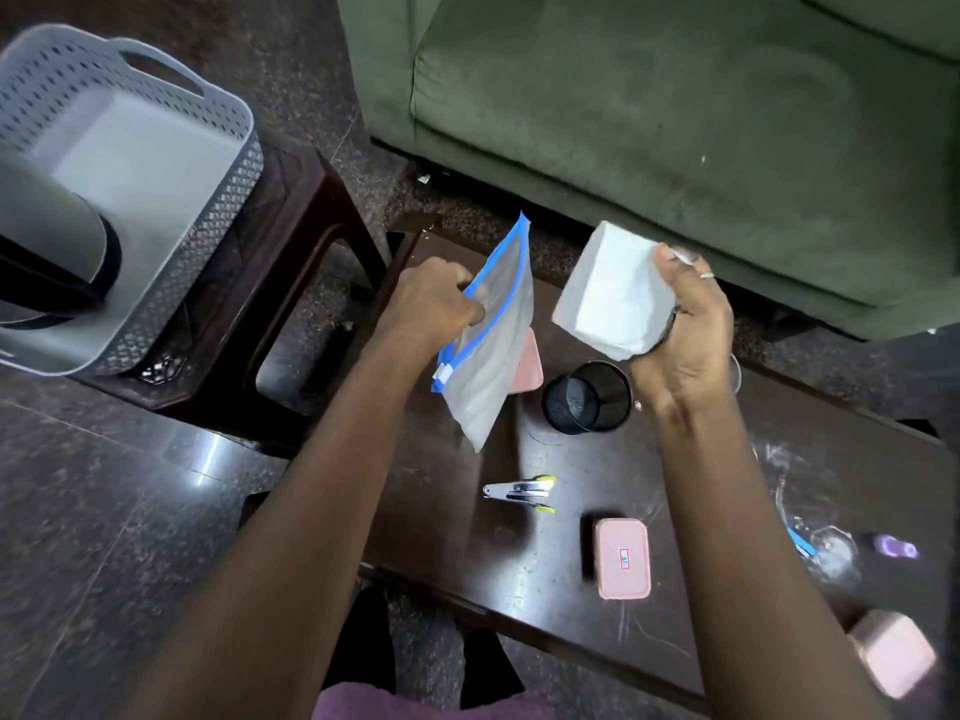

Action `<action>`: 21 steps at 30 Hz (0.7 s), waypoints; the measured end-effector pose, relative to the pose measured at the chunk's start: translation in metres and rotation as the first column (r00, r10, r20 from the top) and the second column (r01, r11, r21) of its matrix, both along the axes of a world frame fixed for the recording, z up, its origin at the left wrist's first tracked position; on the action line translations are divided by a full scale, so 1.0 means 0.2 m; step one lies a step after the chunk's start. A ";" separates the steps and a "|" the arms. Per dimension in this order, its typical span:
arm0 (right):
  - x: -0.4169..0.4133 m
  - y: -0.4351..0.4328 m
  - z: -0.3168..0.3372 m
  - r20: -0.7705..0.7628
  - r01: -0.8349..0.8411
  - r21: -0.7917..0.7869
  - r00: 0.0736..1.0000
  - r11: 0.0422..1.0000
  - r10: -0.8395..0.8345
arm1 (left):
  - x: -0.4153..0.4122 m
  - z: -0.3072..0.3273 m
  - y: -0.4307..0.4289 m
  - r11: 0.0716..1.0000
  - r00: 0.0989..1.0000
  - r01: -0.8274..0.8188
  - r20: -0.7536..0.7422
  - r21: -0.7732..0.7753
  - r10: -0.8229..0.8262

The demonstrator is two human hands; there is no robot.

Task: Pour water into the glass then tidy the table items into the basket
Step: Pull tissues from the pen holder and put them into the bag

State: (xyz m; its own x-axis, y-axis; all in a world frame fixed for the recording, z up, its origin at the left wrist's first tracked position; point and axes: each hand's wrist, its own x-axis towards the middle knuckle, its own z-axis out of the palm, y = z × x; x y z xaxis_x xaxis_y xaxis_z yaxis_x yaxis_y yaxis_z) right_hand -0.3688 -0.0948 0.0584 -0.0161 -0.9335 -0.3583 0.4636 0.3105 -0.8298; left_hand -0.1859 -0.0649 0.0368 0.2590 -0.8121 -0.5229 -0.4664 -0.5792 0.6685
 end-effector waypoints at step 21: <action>-0.36 -0.01 -0.59 -0.869 -0.377 0.453 0.015 0.808 0.495 | -0.17 -0.01 -0.05 0.990 0.995 -0.090 -0.044 -0.108 0.086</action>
